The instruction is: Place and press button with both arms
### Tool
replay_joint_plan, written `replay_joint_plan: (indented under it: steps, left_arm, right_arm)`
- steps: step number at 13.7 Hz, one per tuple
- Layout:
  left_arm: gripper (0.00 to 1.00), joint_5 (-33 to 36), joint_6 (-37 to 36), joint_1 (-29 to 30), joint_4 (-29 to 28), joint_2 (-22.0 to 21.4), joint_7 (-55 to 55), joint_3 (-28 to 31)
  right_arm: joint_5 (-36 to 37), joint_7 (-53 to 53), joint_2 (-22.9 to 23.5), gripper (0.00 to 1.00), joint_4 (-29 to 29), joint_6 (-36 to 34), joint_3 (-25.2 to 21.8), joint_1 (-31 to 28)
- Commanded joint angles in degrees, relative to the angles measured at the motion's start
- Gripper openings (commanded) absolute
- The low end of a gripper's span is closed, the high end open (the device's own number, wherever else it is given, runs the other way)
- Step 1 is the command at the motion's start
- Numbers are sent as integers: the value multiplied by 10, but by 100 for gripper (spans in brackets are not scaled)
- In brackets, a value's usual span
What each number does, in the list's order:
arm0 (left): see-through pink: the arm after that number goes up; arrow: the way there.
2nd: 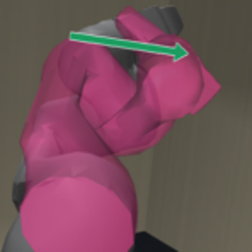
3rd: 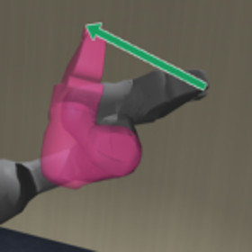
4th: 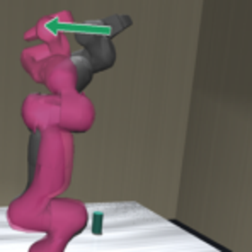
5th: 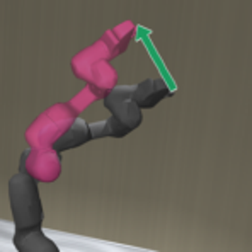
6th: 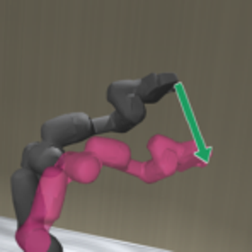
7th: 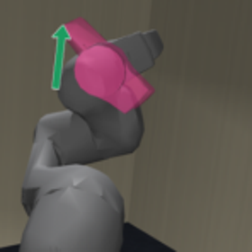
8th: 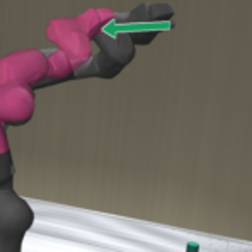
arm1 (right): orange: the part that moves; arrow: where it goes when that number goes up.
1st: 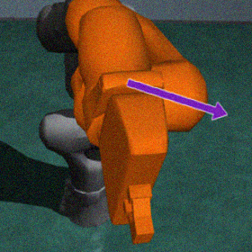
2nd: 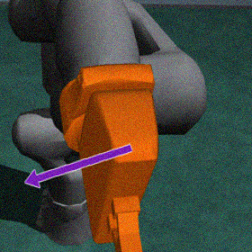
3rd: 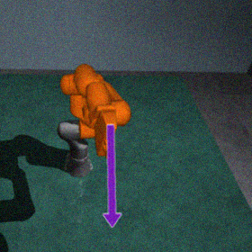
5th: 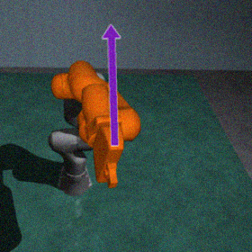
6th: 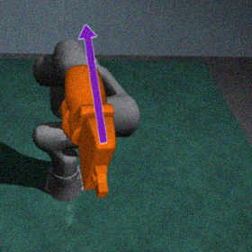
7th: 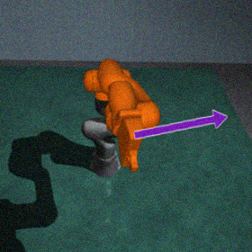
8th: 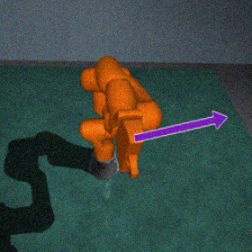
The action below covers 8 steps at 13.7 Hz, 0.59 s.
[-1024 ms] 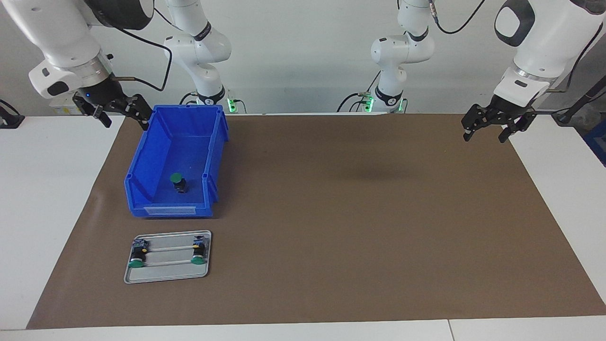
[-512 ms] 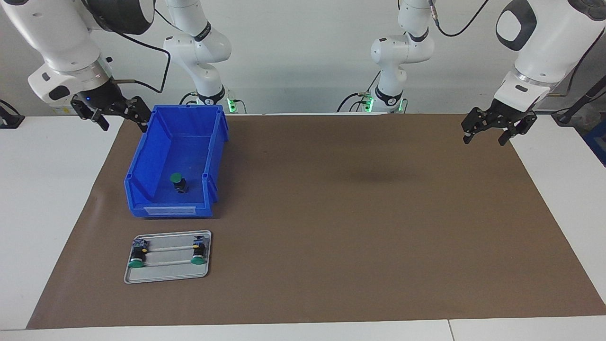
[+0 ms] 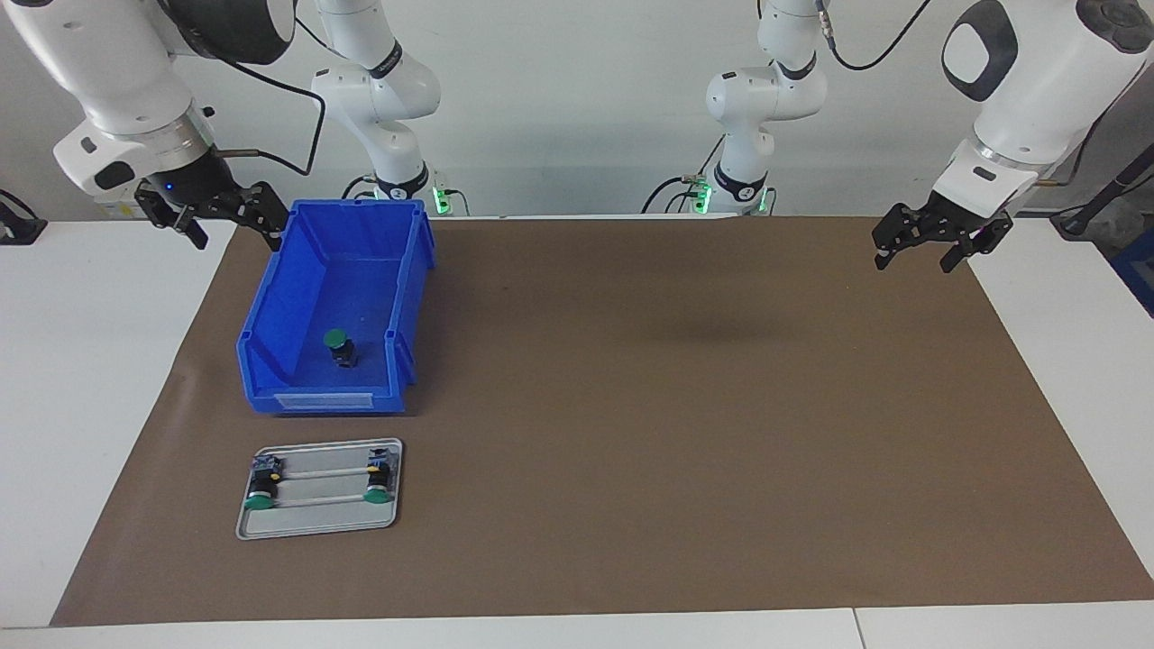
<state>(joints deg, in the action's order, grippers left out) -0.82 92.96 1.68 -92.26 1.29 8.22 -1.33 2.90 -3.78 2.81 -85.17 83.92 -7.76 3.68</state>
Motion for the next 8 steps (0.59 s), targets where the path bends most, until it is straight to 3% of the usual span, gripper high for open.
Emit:
replay_joint_plan:
  steps: [1,4,8]
  left_arm:
    - [100,3,3,-2,-19,-18,1,3]
    - [100,2,3,3,-19,-18,2,4]
    - [100,2,-1,5,-19,-18,1,7]
  right_arm:
    - [8,-37,-12,99,-21,16,7,-11]
    - [6,-31,-22,99,-42,41,7,-11]
    - [6,12,-21,99,-35,21,8,-5]
